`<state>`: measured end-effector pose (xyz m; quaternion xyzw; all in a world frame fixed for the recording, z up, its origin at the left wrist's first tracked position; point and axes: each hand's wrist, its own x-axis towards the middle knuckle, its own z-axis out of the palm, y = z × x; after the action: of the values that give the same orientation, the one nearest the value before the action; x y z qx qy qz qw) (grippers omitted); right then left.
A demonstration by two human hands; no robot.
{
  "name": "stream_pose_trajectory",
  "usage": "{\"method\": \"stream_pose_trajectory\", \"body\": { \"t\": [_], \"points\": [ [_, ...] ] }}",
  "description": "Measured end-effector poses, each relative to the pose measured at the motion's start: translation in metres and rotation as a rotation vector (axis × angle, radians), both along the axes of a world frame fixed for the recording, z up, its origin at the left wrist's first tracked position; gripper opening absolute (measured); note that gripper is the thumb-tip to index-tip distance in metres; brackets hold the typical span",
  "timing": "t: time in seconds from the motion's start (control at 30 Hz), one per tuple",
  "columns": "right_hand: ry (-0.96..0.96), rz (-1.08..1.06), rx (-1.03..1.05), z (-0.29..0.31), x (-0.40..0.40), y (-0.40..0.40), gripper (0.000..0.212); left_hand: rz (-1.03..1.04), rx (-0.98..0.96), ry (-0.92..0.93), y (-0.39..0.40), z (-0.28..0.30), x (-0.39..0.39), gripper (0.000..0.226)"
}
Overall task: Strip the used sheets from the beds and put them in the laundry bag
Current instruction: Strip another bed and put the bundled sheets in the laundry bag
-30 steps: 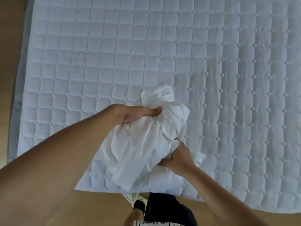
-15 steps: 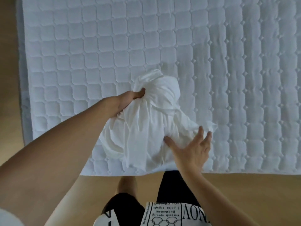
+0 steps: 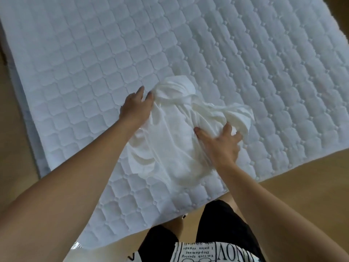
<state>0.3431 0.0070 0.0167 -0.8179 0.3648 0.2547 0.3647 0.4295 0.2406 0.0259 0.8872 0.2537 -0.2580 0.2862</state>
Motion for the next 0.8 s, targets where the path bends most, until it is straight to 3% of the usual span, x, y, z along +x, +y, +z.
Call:
{"method": "stream_pose_trajectory", "body": {
  "t": [0.07,0.13,0.2,0.3,0.4,0.53,0.7,0.8],
  "points": [
    [-0.024,0.064,-0.011,0.009,0.016,0.014,0.114,0.069,-0.237,-0.007,0.000,-0.001,0.005,0.097],
    [-0.088,0.147,0.020,0.014,0.030,0.025,0.118,0.064,-0.293,0.029,0.000,-0.006,0.006,0.121],
    [-0.164,0.219,0.096,0.015,0.039,0.029,0.125,0.098,-0.305,0.034,0.008,-0.018,0.005,0.125],
    [-0.178,0.329,0.094,0.005,0.049,0.010,0.124,0.176,-0.408,0.056,0.029,-0.030,-0.001,0.104],
    [-0.194,0.340,-0.009,-0.017,0.057,-0.016,0.116,0.202,-0.397,0.118,0.037,-0.041,-0.005,0.104],
    [-0.186,0.088,0.305,-0.044,0.051,-0.017,0.106,0.167,-0.461,0.045,0.037,-0.061,-0.006,0.105],
    [-0.126,0.015,0.564,-0.043,0.064,-0.011,0.061,0.382,-0.850,0.252,0.039,-0.050,-0.011,0.070],
    [0.062,-0.067,0.827,-0.037,0.074,-0.003,0.059,0.486,-0.926,0.331,0.040,-0.040,-0.019,0.065]
  ]
}}
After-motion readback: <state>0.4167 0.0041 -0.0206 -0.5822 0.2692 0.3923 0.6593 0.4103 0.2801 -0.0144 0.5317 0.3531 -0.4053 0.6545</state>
